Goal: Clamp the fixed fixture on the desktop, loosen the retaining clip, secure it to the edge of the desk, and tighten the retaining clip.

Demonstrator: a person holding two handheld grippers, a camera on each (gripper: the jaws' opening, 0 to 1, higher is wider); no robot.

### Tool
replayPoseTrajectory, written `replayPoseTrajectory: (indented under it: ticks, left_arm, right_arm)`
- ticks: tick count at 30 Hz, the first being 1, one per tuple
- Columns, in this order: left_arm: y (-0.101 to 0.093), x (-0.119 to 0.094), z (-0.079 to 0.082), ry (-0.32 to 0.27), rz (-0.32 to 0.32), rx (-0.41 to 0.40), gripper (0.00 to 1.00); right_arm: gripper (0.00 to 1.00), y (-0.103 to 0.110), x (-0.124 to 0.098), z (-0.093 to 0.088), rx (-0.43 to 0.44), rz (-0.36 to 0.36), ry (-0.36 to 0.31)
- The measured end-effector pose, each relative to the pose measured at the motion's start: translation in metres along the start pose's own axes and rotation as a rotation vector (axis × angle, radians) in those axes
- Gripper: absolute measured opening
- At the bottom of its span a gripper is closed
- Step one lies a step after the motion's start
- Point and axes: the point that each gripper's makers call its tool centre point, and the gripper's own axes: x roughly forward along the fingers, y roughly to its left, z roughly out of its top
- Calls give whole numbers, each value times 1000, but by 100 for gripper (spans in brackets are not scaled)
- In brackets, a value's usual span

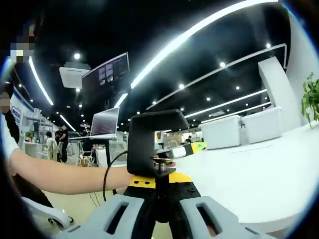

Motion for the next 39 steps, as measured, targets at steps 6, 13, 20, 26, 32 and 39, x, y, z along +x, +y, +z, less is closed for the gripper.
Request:
replayPoseTrajectory:
  ticks: [6, 13, 20, 26, 32, 39]
  left_arm:
    - [1, 0, -1, 4, 3, 11, 31]
    - [-1, -1, 0, -6, -4, 10, 31]
    - [-2, 0, -4, 14, -2, 32, 31]
    - [-3, 0, -4, 12, -4, 33, 31]
    - [-4, 0, -7, 23, -7, 48, 31]
    - [-5, 0, -10, 33, -9, 67, 31]
  right_arm:
    - [4, 8, -5, -10, 7, 26, 11]
    - [4, 11, -11, -26, 0, 45, 41]
    - [4, 11, -16, -43, -27, 54, 59]
    - [4, 21, -24, -56, 11, 83, 63]
    - [4, 29, -29, -71, 8, 97, 68]
    - [4, 21, -34, -86, -4, 86, 77]
